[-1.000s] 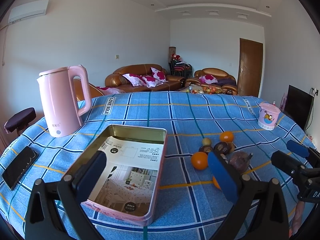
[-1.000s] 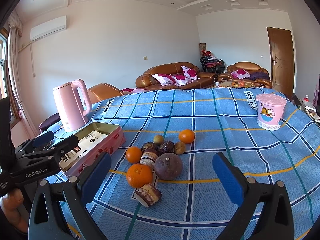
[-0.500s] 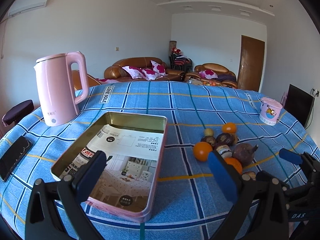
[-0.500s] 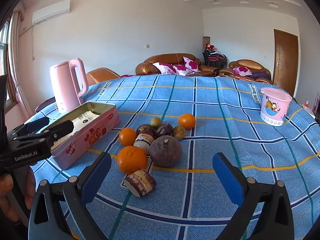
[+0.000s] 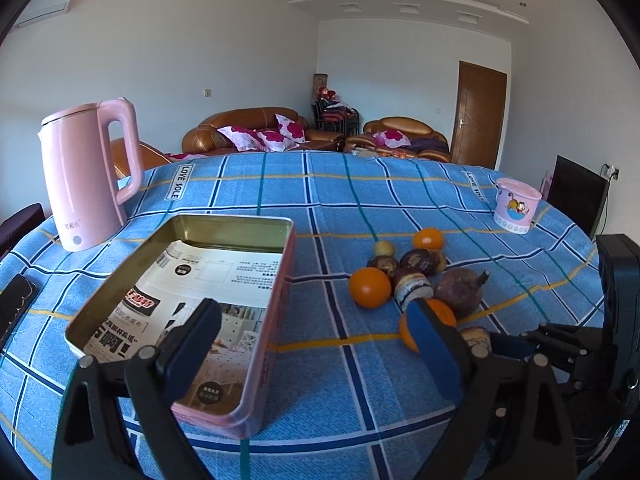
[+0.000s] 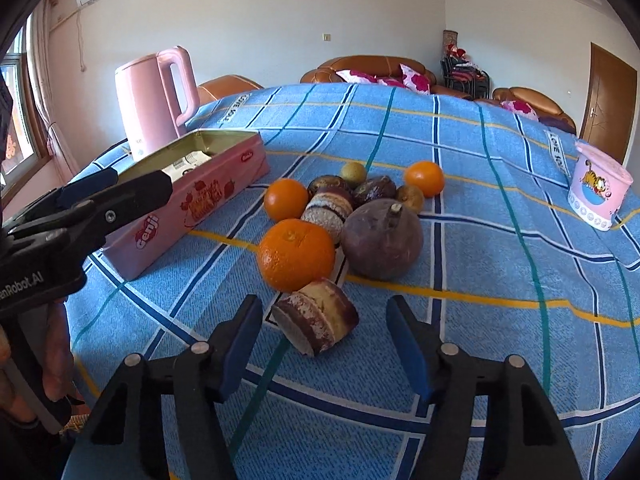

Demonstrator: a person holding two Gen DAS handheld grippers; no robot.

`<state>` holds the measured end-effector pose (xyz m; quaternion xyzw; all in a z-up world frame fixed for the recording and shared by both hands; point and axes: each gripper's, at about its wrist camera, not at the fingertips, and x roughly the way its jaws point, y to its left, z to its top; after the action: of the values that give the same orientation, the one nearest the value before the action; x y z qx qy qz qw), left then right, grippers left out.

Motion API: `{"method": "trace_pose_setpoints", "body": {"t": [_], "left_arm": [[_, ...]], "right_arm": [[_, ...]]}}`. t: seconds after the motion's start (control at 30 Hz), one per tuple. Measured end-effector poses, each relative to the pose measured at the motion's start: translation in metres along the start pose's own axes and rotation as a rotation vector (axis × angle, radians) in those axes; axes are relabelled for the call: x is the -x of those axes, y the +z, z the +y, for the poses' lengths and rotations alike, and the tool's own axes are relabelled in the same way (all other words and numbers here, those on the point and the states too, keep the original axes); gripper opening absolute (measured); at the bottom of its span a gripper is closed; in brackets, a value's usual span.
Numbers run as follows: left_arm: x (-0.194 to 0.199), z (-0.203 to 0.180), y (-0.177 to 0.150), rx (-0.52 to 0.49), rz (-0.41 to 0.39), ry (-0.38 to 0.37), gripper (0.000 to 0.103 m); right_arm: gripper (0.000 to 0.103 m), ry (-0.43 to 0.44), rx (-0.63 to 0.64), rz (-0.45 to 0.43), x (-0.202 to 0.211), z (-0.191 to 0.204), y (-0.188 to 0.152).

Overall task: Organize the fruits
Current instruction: 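Lower the right tool onto the brown cake roll and close on it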

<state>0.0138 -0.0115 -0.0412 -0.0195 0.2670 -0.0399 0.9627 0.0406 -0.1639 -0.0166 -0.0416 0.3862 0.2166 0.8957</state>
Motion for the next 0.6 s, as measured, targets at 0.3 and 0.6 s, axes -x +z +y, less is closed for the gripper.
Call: {"method": "trace_pose_setpoints", "body": {"t": [0.3,0.6], "left_arm": [[-0.015,-0.023,-0.002,-0.037,0.063,-0.09,0.079],[-0.042,-0.058,0.0,-0.095,0.181,-0.199,0.063]], "right_arm": [[0.045,-0.067,0.0,-0.153,0.025,-0.004,-0.001],[0.046,-0.198,-0.087,-0.244,0.045,-0.038,0.003]]}}
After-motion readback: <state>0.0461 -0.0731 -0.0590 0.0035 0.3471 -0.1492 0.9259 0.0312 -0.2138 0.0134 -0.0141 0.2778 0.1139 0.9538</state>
